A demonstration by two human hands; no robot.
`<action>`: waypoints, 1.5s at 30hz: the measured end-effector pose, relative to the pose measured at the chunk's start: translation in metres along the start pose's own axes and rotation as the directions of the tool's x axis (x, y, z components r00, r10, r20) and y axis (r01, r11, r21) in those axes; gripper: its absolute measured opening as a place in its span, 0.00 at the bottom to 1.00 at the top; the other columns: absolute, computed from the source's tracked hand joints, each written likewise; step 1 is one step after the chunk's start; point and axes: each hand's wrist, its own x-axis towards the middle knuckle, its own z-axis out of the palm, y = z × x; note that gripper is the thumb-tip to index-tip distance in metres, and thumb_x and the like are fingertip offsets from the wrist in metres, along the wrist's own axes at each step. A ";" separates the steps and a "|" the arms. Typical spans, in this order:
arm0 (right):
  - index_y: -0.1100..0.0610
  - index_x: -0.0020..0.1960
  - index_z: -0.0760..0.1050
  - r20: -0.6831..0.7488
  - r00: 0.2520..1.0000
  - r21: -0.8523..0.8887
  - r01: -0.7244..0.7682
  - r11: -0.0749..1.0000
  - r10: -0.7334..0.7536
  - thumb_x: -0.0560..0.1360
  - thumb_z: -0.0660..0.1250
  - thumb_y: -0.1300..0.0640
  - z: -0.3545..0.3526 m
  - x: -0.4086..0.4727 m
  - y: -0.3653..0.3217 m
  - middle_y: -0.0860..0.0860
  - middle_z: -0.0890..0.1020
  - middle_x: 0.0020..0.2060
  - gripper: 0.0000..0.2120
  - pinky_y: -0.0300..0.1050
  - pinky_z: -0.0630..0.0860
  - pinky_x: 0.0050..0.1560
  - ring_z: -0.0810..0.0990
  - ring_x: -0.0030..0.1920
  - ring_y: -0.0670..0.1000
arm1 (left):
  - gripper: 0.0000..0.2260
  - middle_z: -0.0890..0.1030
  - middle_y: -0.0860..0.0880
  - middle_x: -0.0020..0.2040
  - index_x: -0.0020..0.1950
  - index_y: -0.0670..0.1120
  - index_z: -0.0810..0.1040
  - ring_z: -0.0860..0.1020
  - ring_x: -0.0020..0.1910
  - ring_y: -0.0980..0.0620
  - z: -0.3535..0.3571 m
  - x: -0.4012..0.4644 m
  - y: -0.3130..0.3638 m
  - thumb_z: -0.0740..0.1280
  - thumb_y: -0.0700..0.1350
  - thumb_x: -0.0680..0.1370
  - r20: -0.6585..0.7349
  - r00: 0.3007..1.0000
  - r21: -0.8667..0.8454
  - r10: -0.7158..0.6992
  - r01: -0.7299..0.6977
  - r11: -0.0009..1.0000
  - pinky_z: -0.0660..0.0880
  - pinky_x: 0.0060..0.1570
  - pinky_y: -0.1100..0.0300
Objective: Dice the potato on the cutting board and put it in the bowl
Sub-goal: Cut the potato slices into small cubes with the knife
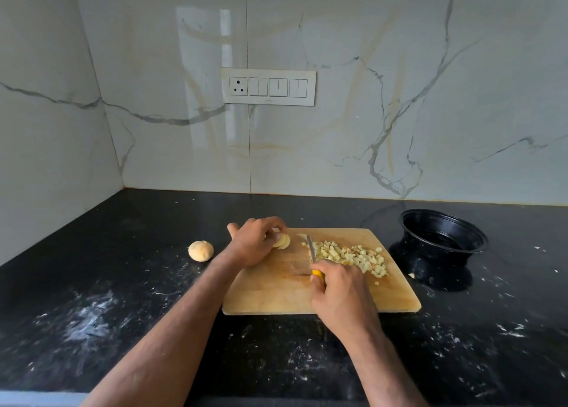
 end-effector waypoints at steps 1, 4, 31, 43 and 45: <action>0.53 0.61 0.83 0.002 1.000 0.003 0.005 1.000 -0.005 0.78 0.70 0.56 0.000 0.000 0.000 0.47 0.87 0.48 0.12 0.33 0.81 0.43 0.85 0.42 0.45 | 0.06 0.80 0.57 0.55 0.54 0.60 0.74 0.76 0.57 0.52 0.000 -0.001 0.000 0.66 0.48 0.82 0.025 1.000 0.016 -0.009 0.009 1.000 0.67 0.65 0.41; 0.53 0.61 0.83 0.008 1.000 0.006 0.014 1.000 -0.014 0.78 0.71 0.56 0.001 -0.002 0.000 0.47 0.87 0.47 0.13 0.34 0.82 0.41 0.85 0.40 0.44 | 0.08 0.78 0.60 0.48 0.50 0.60 0.74 0.76 0.52 0.55 -0.003 -0.005 -0.002 0.73 0.53 0.78 0.024 0.999 0.004 -0.044 0.044 0.999 0.60 0.60 0.47; 0.51 0.73 0.71 0.101 0.995 -0.063 -0.010 0.998 0.016 0.79 0.67 0.47 0.006 -0.002 0.000 0.46 0.84 0.54 0.23 0.41 0.79 0.53 0.82 0.52 0.47 | 0.07 0.85 0.57 0.47 0.47 0.51 0.87 0.81 0.50 0.54 -0.031 -0.037 -0.007 0.73 0.48 0.71 0.030 0.977 -0.372 0.211 -0.185 0.910 0.77 0.56 0.47; 0.50 0.74 0.70 0.078 0.996 -0.014 -0.042 0.999 0.043 0.81 0.64 0.49 0.007 -0.004 0.001 0.45 0.84 0.44 0.22 0.40 0.74 0.41 0.76 0.39 0.45 | 0.11 0.82 0.53 0.39 0.44 0.48 0.87 0.77 0.40 0.54 -0.010 -0.033 0.010 0.80 0.54 0.69 0.111 0.980 -0.149 0.164 -0.147 0.978 0.77 0.44 0.52; 0.50 0.75 0.70 0.058 0.998 0.035 -0.031 0.999 0.029 0.81 0.64 0.49 0.006 -0.004 0.001 0.46 0.84 0.43 0.23 0.38 0.69 0.38 0.72 0.36 0.44 | 0.12 0.81 0.58 0.38 0.44 0.51 0.86 0.77 0.41 0.58 -0.003 -0.032 0.014 0.80 0.58 0.68 0.026 0.993 -0.094 0.113 -0.110 0.989 0.75 0.45 0.58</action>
